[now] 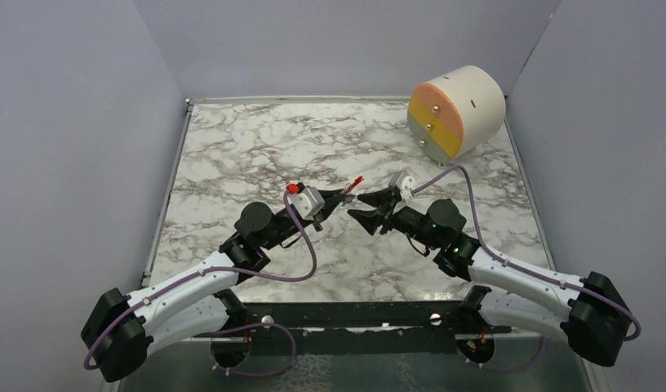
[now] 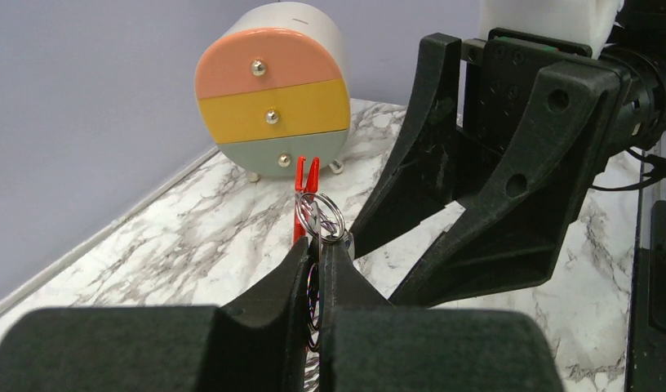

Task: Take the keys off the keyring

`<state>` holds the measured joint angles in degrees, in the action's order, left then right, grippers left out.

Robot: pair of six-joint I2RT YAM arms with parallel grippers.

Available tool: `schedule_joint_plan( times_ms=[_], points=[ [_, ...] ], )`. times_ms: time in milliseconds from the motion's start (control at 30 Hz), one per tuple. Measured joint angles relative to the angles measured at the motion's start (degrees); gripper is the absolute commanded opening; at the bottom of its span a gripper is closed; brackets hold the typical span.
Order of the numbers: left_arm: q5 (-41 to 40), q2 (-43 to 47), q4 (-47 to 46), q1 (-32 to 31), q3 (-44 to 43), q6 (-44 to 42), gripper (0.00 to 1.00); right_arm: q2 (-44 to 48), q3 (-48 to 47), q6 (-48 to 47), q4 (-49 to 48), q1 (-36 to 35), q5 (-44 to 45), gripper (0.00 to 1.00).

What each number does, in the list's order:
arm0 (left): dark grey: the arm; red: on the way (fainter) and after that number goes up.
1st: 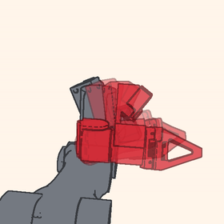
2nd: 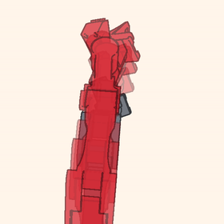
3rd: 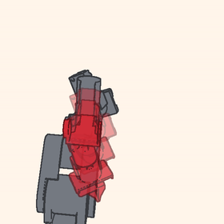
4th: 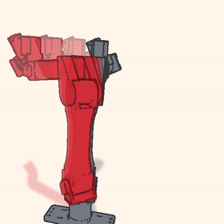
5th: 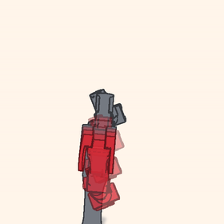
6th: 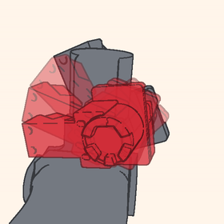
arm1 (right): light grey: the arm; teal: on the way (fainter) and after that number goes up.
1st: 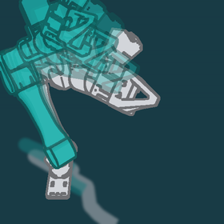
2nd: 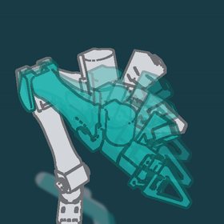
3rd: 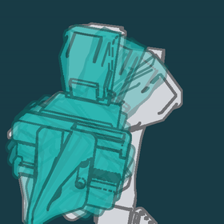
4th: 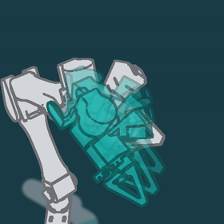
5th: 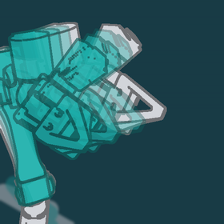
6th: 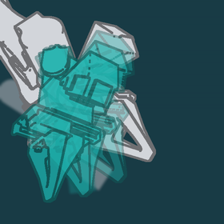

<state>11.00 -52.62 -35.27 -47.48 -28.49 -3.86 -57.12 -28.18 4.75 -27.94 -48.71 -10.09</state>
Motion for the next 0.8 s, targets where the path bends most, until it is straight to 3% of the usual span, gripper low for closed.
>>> schedule_joint_plan(
  times_ms=[333,600,800],
  points=[
    [4.9,0.3,0.2,0.0,0.0,-3.8,0.0,-1.9,0.9,-0.6,-9.4,0.0,-0.4,0.47],
    [5.8,2.2,0.2,0.0,0.0,-4.0,0.0,-5.1,0.9,-0.5,-11.2,0.0,-1.3,0.39],
    [6.1,2.8,0.2,0.0,0.0,-4.0,0.0,-5.5,0.9,-0.4,-11.3,0.0,-1.6,0.39]
  ],
)
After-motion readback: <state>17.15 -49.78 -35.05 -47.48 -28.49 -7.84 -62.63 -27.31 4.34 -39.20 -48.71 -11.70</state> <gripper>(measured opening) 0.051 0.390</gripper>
